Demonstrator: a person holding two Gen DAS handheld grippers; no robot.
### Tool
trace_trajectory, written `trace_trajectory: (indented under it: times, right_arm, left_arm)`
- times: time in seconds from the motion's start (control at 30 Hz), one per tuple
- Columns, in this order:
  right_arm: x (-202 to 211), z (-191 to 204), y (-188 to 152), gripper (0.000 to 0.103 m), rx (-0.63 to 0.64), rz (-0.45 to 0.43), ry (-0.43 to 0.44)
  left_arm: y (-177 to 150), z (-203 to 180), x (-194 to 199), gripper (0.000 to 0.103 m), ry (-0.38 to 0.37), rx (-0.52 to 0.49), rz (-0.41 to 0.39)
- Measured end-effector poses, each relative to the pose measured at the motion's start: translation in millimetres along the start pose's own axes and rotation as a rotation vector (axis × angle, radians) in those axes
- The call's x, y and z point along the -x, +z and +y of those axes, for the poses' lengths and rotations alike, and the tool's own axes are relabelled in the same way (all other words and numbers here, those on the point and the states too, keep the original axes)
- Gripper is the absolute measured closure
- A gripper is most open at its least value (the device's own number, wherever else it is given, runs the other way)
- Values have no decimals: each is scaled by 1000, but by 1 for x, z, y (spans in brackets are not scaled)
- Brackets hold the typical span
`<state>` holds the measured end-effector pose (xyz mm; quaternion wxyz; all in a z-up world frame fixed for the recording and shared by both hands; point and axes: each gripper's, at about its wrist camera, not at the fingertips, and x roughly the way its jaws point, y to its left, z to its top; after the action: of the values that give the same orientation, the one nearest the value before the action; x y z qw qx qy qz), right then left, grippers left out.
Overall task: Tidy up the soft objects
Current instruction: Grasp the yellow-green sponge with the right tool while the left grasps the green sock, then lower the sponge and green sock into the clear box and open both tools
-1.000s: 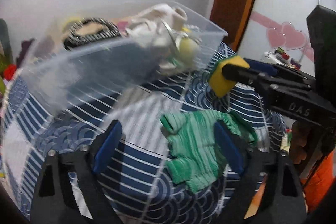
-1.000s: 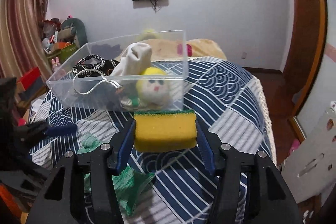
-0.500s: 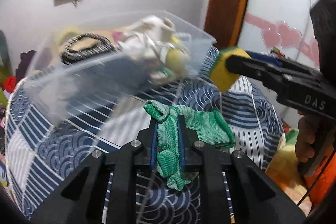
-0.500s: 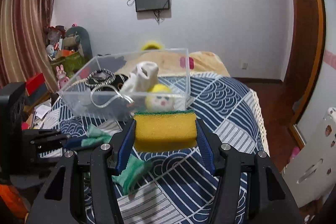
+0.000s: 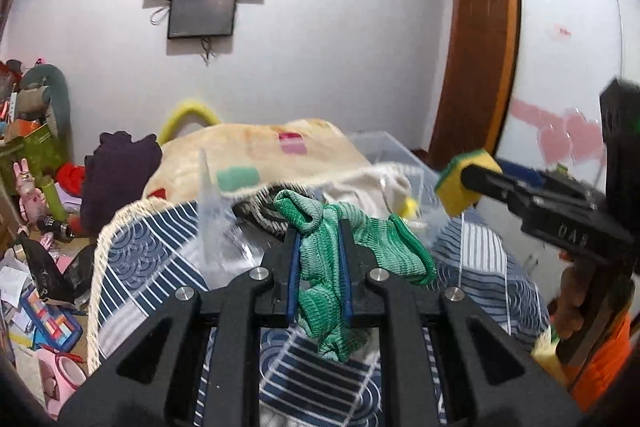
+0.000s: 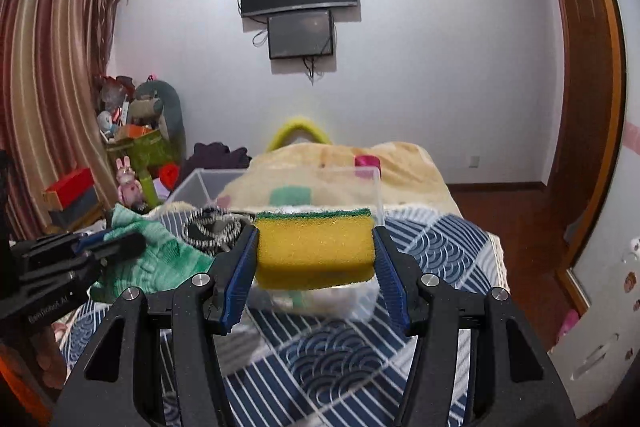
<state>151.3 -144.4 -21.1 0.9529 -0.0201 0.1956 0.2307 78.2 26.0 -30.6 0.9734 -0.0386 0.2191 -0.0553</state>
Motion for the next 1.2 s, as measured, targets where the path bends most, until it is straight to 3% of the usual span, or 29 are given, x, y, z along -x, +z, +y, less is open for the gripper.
trace_trajectory:
  times: [0.2, 0.37, 0.77, 0.97, 1.03, 1.2]
  right_arm:
    - [-18, 11, 5, 50, 14, -1, 12]
    - [-42, 17, -3, 50, 15, 51, 25]
    - [-61, 20, -21, 47, 46, 136, 22]
    - [-52, 16, -19, 43, 41, 148, 23]
    - [-47, 10, -18, 43, 21, 143, 32]
    - [-34, 0, -11, 41, -20, 120, 46]
  left_arm:
    - [18, 8, -22, 87, 48, 26, -34]
    - [18, 14, -52, 87, 100, 26, 2]
    - [3, 19, -80, 85, 93, 31, 57]
    - [1, 25, -63, 67, 84, 57, 60]
    - [0, 28, -57, 52, 85, 68, 50]
    - [3, 29, -37, 50, 81, 75, 17]
